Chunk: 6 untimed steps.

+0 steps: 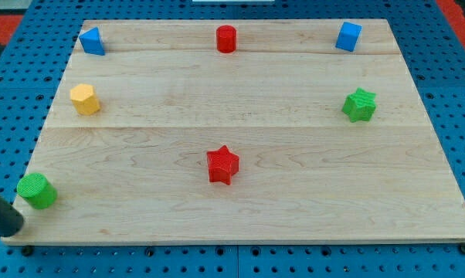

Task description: Move the red star to the right of the blue triangle

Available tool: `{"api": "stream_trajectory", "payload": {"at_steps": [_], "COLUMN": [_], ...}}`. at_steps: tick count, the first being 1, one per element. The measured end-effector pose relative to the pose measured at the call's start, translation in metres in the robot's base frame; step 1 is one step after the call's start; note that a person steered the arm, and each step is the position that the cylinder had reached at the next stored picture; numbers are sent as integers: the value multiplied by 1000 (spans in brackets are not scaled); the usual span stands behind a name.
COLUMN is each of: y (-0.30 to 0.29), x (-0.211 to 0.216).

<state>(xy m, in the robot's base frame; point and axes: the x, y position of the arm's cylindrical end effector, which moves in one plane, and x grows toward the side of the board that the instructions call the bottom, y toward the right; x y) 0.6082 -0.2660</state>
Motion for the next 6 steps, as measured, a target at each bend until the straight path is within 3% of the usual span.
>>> {"api": "stream_trajectory", "payload": {"at_steps": [1,2,3,4,5,6], "y": [65,191,292,355,323,307], "x": [1,1,-16,-62,-87,-85]}}
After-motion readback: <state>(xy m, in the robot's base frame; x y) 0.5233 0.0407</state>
